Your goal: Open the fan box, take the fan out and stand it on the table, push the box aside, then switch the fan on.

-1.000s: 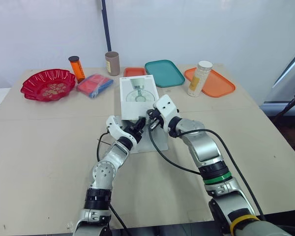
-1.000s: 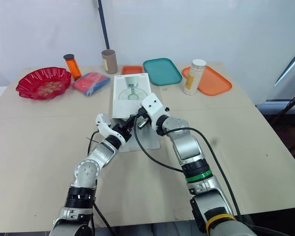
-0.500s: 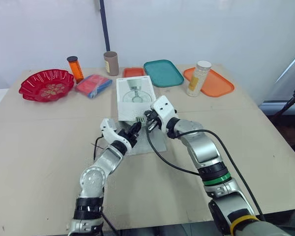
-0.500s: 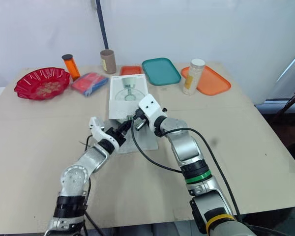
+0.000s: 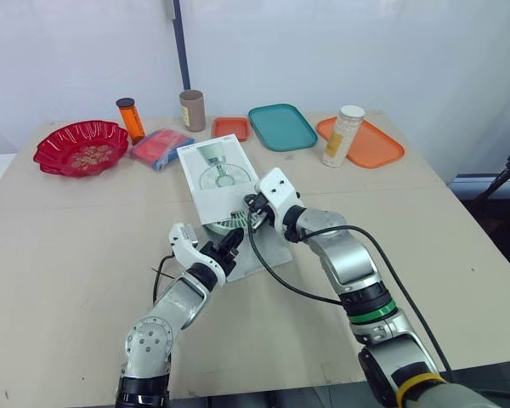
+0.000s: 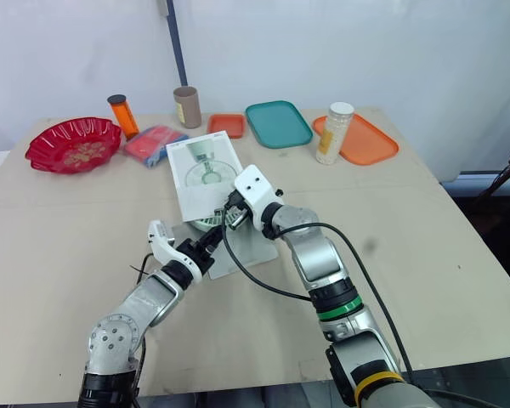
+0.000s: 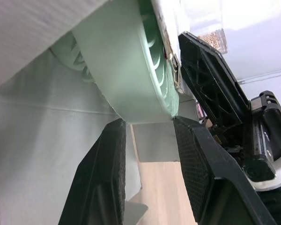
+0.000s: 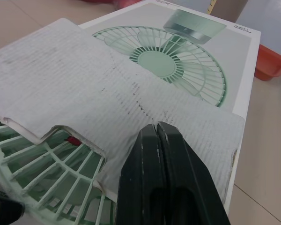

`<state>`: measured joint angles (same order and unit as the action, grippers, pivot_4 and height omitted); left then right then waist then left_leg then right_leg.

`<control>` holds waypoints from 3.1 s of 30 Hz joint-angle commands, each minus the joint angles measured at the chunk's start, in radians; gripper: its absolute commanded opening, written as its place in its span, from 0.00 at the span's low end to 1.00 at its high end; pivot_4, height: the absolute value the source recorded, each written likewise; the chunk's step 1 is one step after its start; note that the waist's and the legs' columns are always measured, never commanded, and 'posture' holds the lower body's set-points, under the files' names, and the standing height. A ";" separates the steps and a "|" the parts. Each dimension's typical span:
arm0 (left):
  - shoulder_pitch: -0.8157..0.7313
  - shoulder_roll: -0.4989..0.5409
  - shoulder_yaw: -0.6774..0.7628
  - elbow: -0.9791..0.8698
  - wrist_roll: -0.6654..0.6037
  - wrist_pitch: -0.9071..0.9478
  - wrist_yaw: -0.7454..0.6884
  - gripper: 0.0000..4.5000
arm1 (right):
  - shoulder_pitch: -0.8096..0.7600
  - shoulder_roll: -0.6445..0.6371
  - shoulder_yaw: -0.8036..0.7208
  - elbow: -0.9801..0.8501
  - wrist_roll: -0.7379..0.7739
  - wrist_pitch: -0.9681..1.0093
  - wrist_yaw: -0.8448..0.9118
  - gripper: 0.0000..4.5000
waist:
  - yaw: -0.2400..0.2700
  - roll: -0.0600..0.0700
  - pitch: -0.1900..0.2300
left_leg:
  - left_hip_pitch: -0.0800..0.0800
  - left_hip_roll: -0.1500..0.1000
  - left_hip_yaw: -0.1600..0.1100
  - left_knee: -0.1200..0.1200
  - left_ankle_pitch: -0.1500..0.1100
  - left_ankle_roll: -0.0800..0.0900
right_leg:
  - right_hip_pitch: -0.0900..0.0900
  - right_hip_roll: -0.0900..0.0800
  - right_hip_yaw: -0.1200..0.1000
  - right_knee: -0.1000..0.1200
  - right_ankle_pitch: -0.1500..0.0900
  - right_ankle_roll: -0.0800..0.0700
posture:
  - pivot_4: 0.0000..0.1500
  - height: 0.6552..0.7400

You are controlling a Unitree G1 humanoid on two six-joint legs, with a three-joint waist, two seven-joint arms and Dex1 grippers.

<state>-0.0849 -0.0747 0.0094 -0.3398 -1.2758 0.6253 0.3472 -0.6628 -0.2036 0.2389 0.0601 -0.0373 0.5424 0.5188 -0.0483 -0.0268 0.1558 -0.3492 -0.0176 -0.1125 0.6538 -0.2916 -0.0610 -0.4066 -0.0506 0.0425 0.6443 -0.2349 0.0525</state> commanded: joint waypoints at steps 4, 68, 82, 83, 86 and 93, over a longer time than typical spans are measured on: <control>0.053 0.016 0.061 -0.027 -0.038 0.007 0.072 0.33 | 0.020 0.002 0.013 0.030 -0.007 0.055 -0.013 0.00 | 0.000 0.000 0.000 | 0.000 0.000 0.000 0.000 0.000 0.000 | 0.000 0.000 0.000 0.000 0.000 0.000 | 1.00 1.00; -0.052 -0.068 0.000 0.095 0.055 -0.073 -0.045 0.82 | 0.017 0.025 0.034 0.027 -0.012 0.066 -0.019 0.00 | 0.003 0.000 0.000 | -0.001 0.000 0.000 0.000 0.001 -0.001 | 0.000 0.000 0.000 -0.002 0.000 0.000 | 1.00 1.00; -0.042 -0.079 0.003 0.111 0.048 -0.094 -0.064 0.37 | 0.017 0.029 0.036 0.029 -0.011 0.066 -0.018 0.00 | 0.003 0.000 0.000 | -0.001 0.000 -0.001 0.000 0.001 -0.001 | 0.000 0.000 0.000 -0.002 0.000 0.000 | 1.00 1.00; -0.042 -0.080 0.002 0.112 0.047 -0.096 -0.065 0.35 | 0.017 0.029 0.036 0.029 -0.011 0.066 -0.018 0.00 | 0.003 0.000 0.000 | -0.001 0.000 -0.001 0.000 0.001 -0.001 | 0.000 0.000 0.000 -0.002 0.000 0.000 | 1.00 1.00; -0.036 -0.079 -0.004 0.110 0.047 -0.099 -0.066 0.31 | 0.016 0.029 0.036 0.029 -0.011 0.067 -0.017 0.00 | 0.003 0.000 0.000 | -0.001 0.000 -0.001 0.000 0.000 -0.001 | 0.000 0.000 0.000 -0.002 0.000 0.000 | 1.00 1.00; -0.002 -0.055 -0.007 0.062 0.028 -0.090 -0.025 0.31 | 0.011 0.043 0.033 0.008 -0.005 0.095 -0.024 0.00 | 0.002 0.000 0.000 | -0.001 0.000 -0.001 -0.001 0.000 -0.001 | 0.000 0.001 0.000 -0.002 -0.001 0.001 | 1.00 1.00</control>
<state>-0.1234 -0.0739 -0.0023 -0.2528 -1.2489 0.5259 0.2787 -0.6688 -0.1683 0.2377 0.0450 -0.0438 0.5897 0.4867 -0.0467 -0.0263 0.1561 -0.3503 -0.0175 -0.1131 0.6531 -0.2912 -0.0616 -0.4066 -0.0501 0.0421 0.6419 -0.2354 0.0531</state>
